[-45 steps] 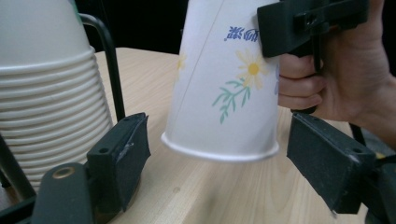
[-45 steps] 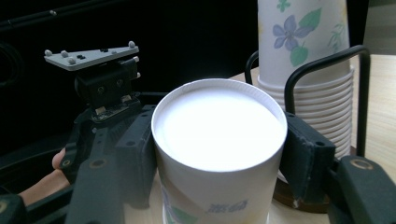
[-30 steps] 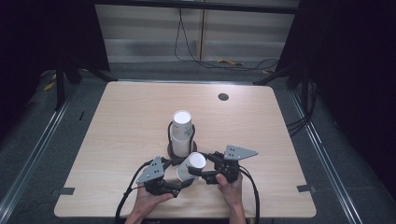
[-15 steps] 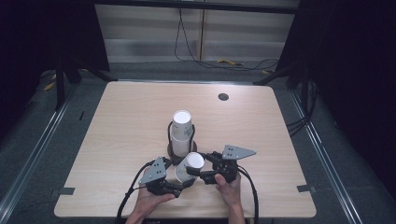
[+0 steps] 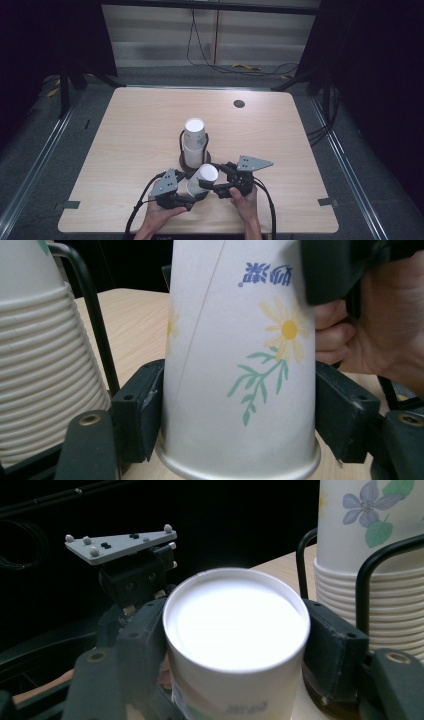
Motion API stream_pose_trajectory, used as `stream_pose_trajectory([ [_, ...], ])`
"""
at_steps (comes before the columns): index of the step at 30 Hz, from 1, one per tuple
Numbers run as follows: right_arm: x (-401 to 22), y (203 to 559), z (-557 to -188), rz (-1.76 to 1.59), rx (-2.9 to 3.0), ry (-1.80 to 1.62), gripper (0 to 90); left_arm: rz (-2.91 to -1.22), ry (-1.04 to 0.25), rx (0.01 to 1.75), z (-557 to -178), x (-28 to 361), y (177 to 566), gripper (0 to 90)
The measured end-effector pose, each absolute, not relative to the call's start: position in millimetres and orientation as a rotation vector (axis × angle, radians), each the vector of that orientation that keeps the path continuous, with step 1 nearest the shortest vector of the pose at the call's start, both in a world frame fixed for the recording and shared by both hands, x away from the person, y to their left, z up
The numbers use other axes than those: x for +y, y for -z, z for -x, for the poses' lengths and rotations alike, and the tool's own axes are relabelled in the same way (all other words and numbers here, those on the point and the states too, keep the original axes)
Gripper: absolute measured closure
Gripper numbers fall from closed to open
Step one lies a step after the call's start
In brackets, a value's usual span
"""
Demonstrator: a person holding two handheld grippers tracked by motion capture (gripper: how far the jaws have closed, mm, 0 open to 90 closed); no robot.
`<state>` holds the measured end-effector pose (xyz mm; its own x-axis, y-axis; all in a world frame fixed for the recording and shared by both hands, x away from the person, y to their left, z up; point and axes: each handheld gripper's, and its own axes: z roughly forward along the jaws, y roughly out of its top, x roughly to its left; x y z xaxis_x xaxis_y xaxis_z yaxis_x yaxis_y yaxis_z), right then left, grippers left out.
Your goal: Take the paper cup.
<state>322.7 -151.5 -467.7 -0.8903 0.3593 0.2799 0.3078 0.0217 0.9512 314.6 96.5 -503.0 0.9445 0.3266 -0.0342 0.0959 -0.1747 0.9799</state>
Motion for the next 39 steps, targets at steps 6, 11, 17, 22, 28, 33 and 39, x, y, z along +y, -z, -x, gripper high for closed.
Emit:
stream_pose_trajectory([
  [6,-153.0,465.6,-320.9,-0.730,2.195,-2.025,22.9,-1.748,-0.207,0.327,-315.5,100.5,502.2,29.0],
  [11,-157.5,465.2,-320.5,-0.763,2.171,-1.988,20.0,-1.757,-0.209,0.343,-316.1,105.3,499.6,29.0],
  [17,-160.3,463.4,-317.1,-0.750,2.173,-1.977,18.6,-1.786,-0.200,0.348,-318.6,111.5,497.1,29.2],
  [22,-162.9,462.7,-316.1,-0.749,2.177,-1.969,17.7,-1.795,-0.200,0.349,-320.8,117.8,494.8,29.4],
  [28,-165.8,461.3,-314.9,-0.737,2.199,-1.936,16.7,-1.817,-0.192,0.347,-322.5,122.2,491.7,29.6],
  [33,-166.6,461.5,-314.5,-0.735,2.230,-1.887,17.3,-1.827,-0.188,0.351,-323.9,123.8,491.0,29.6],
  [39,-168.7,462.9,-312.8,-0.735,2.274,-1.828,19.6,-1.860,-0.192,0.339,-326.0,126.2,485.7,29.5],
])
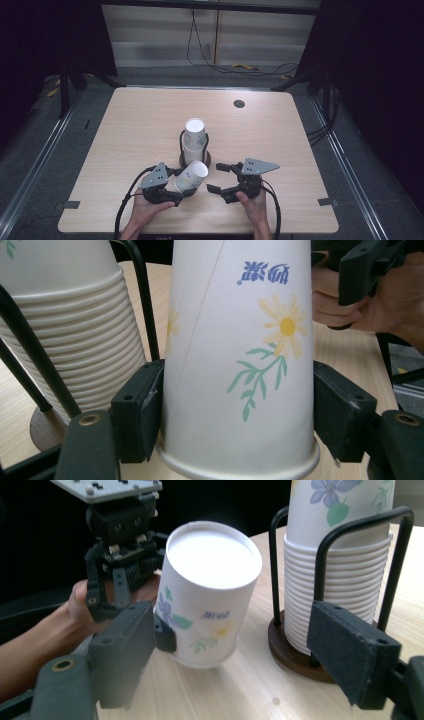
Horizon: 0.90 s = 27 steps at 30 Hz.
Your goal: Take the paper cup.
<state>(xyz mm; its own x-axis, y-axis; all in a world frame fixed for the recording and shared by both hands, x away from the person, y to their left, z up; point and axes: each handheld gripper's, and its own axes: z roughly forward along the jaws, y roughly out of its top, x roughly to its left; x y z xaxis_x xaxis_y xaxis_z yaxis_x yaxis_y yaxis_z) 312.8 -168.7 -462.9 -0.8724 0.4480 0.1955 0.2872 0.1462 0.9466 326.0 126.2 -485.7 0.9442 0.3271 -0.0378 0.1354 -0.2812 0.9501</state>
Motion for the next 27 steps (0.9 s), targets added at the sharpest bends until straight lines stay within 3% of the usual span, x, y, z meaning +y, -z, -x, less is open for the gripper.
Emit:
stream_pose_trajectory([
  [19,-166.1,462.4,-313.5,-0.705,2.422,-1.645,17.4,-1.985,-0.182,0.283,-332.0,125.3,480.7,29.5],
  [27,-163.4,459.0,-313.8,-0.677,2.477,-1.582,22.7,-2.050,-0.195,0.246,-333.3,123.0,473.9,29.5],
])
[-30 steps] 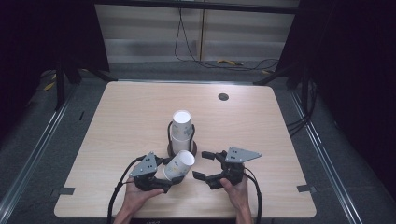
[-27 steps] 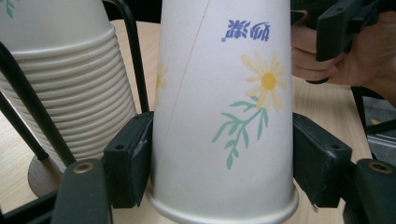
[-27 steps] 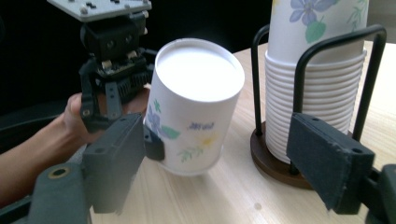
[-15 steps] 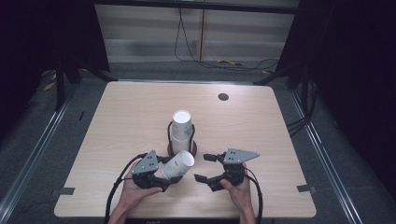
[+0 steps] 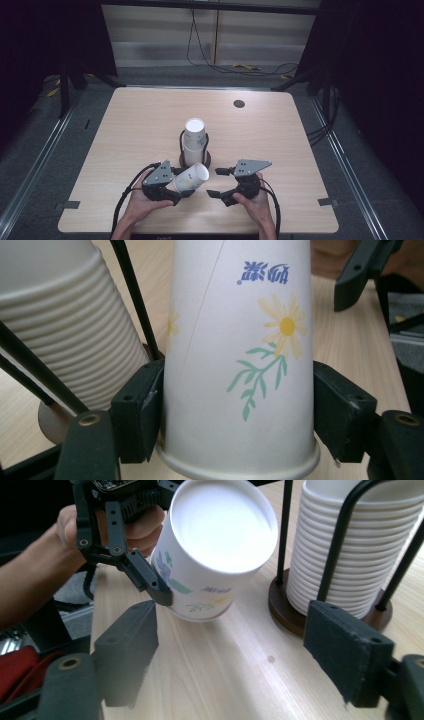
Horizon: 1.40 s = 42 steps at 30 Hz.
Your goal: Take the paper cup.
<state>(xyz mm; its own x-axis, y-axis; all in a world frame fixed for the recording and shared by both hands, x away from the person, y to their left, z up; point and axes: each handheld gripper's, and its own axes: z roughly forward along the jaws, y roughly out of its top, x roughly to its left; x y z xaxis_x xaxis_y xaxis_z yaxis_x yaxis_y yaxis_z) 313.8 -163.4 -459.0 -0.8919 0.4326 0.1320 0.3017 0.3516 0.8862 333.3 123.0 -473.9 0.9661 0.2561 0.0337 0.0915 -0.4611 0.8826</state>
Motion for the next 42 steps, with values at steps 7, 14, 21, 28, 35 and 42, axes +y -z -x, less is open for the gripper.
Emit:
stream_pose_trajectory([
  [7,-161.7,460.2,-315.0,-0.667,2.532,-1.516,24.7,-2.122,-0.200,0.203,-333.5,113.8,472.2,29.6],
  [14,-159.7,457.6,-315.8,-0.646,2.593,-1.449,21.4,-2.145,-0.191,0.179,-335.8,110.8,469.0,29.8],
  [21,-157.3,458.4,-317.8,-0.646,2.636,-1.382,19.9,-2.233,-0.216,0.168,-337.6,105.0,466.2,30.1],
  [28,-156.4,458.5,-319.2,-0.636,2.656,-1.364,24.1,-2.274,-0.234,0.144,-337.1,100.7,463.2,30.3],
  [35,-154.9,459.6,-323.0,-0.619,2.707,-1.334,26.4,-2.334,-0.221,0.116,-338.6,95.7,461.3,30.2],
  [42,-150.2,459.5,-324.8,-0.606,2.752,-1.283,25.1,-2.375,-0.198,0.098,-339.5,93.1,461.1,30.3],
])
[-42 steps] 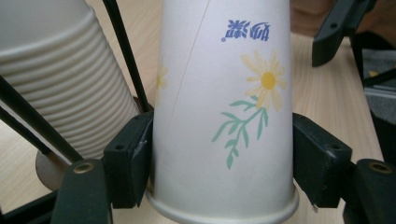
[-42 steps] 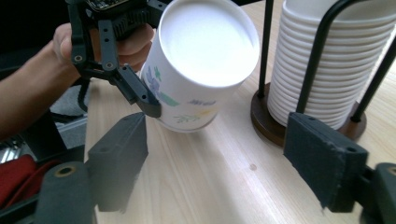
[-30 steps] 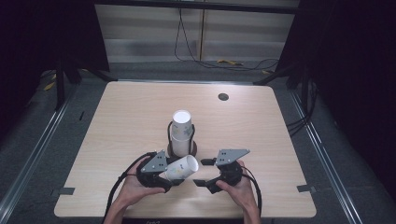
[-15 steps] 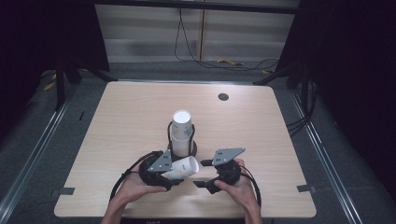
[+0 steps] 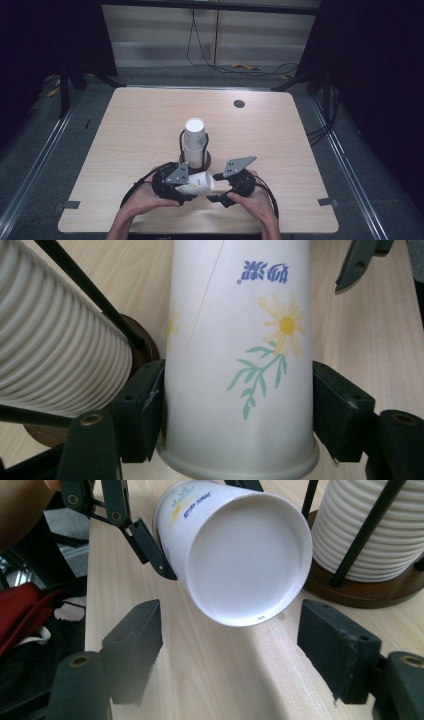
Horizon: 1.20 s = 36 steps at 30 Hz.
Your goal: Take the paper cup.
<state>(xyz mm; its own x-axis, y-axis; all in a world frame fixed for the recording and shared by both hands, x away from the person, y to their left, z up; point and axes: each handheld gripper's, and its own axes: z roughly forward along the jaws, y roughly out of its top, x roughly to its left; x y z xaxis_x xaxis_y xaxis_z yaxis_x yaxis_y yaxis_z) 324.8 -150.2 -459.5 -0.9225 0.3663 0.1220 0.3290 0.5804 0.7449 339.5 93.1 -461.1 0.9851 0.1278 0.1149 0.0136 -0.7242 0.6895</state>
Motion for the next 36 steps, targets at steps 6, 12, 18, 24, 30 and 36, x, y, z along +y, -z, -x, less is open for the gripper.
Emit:
stream_pose_trajectory([
  [6,-146.2,457.6,-326.8,-0.603,2.752,-1.223,19.3,-2.394,-0.194,0.096,-341.9,93.4,459.3,30.3],
  [12,-141.8,454.7,-328.1,-0.586,2.773,-1.185,21.0,-2.430,-0.191,0.056,-341.6,89.0,456.3,30.3],
  [18,-137.3,453.7,-330.6,-0.554,2.820,-1.152,23.8,-2.469,-0.206,0.060,-341.2,87.9,458.1,30.5],
  [24,-132.3,454.8,-333.3,-0.542,2.851,-1.128,24.9,-2.478,-0.207,0.040,-340.1,86.6,453.7,30.6],
  [30,-129.2,453.8,-334.0,-0.526,2.854,-1.123,24.2,-2.520,-0.218,0.011,-336.9,82.0,455.3,30.5],
  [36,-123.5,454.5,-334.7,-0.504,2.877,-1.120,28.0,-2.537,-0.215,-0.020,-336.1,80.2,455.3,30.4],
])
